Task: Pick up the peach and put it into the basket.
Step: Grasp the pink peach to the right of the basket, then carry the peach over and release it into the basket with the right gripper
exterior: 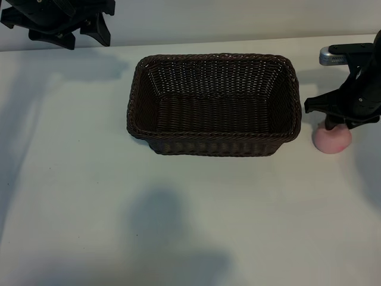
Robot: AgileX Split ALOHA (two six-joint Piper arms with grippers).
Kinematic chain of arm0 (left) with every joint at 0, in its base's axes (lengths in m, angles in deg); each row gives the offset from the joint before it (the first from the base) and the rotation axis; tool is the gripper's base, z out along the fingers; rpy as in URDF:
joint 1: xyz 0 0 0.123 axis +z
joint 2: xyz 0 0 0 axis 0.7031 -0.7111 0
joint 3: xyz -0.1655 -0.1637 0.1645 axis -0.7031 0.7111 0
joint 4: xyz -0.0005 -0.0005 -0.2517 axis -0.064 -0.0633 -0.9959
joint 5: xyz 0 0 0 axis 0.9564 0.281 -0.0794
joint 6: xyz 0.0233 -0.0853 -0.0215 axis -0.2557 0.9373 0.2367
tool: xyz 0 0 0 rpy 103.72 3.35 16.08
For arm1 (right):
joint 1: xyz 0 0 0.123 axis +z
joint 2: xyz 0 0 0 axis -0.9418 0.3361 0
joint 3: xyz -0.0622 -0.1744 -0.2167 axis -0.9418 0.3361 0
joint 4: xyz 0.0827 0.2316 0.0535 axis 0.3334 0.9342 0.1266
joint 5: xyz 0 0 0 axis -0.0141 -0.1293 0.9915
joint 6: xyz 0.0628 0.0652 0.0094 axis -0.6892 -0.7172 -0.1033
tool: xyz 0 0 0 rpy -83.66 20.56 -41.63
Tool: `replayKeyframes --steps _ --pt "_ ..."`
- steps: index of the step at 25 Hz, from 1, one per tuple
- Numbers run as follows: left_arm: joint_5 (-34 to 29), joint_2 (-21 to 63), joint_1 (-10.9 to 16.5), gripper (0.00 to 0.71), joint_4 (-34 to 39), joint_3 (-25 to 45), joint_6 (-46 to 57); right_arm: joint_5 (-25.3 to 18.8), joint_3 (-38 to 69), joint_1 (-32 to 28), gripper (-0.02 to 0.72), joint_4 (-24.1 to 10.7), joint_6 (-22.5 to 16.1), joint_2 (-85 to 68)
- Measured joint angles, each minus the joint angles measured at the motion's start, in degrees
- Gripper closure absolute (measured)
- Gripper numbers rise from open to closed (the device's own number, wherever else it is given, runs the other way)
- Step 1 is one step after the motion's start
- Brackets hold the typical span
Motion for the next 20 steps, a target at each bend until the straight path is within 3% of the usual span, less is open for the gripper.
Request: replayKeyframes --steps 3,5,20 --pt "0.0 0.0 0.0 0.114 -0.11 0.0 0.0 0.0 0.0 0.0 0.575 0.13 -0.21 0.0" --pt "0.0 0.0 0.0 0.114 -0.16 0.0 0.0 0.0 0.0 0.0 0.648 0.18 -0.18 0.0" --pt "0.06 -0.11 0.0 0.114 -0.45 0.31 -0.11 -5.77 -2.35 0.0 0.66 0.35 -0.07 -4.23"
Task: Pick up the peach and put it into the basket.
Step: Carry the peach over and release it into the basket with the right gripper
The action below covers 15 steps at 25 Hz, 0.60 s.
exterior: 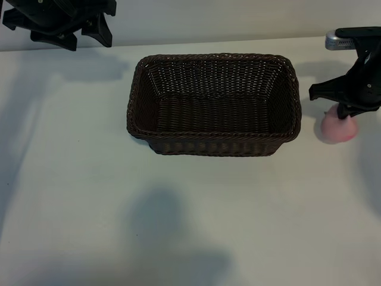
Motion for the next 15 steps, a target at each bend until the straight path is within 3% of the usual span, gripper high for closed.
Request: replayKeyframes --steps 9,15 --pt "-0.48 -4.13 0.0 0.114 -0.11 0.41 0.0 -0.41 -0.06 0.0 0.66 0.1 0.26 -0.38" --pt "-0.43 -5.09 0.0 0.114 -0.11 0.41 0.0 -6.97 -6.85 0.0 0.66 -0.98 0.31 -0.39"
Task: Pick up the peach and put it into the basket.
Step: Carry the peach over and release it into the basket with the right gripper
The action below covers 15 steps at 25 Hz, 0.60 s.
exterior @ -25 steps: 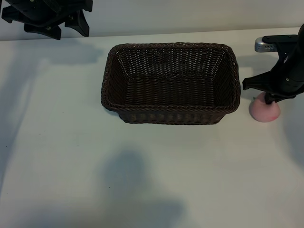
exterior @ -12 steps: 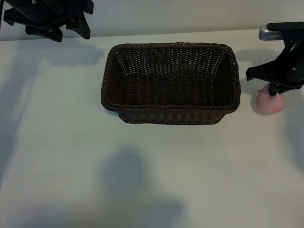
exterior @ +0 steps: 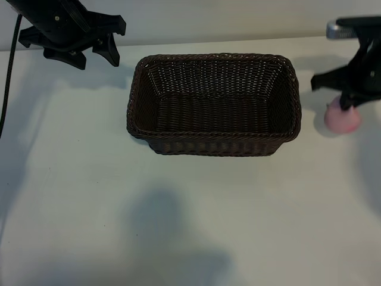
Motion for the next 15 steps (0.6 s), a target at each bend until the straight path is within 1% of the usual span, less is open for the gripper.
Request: replayKeyframes --steps 3,6,10,15 --pt "0.0 -0.24 0.0 0.114 0.0 0.0 0.0 -4.14 -5.59 0.3 0.66 0.19 0.0 -0.05" --pt "0.0 -0.24 0.0 0.114 0.0 0.0 0.0 -6.6 -10.53 1.84 0.66 1.68 0.0 -0.16" --pt "0.0 -0.24 0.0 0.114 0.0 0.0 0.0 -6.94 -14.32 6.15 0.66 3.64 0.13 -0.44" --pt "0.06 -0.24 0.0 0.114 0.0 0.0 0.11 -5.76 -14.76 11.96 0.66 4.61 0.13 0.3"
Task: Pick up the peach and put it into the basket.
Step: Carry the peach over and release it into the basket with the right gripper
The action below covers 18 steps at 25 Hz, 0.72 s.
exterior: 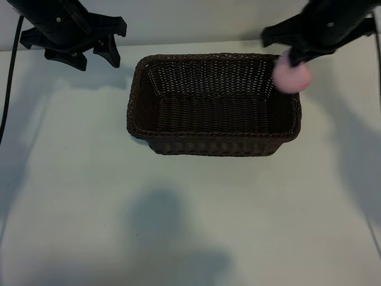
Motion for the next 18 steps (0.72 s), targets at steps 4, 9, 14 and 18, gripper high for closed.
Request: replayKeyframes --steps 4,9,14,18 --pt "0.23 0.0 0.0 0.114 0.0 0.0 0.0 3.13 0.0 3.46 0.66 1.46 0.04 3.35" --pt "0.23 0.0 0.0 0.114 0.0 0.0 0.0 7.56 0.0 6.71 0.66 2.35 1.36 8.74" --pt "0.23 0.0 -0.05 0.114 0.0 0.0 0.0 8.62 0.0 7.41 0.653 3.12 1.74 12.0" --pt "0.41 0.0 -0.05 0.114 0.0 0.0 0.0 9.21 0.0 7.41 0.582 3.46 2.57 12.14"
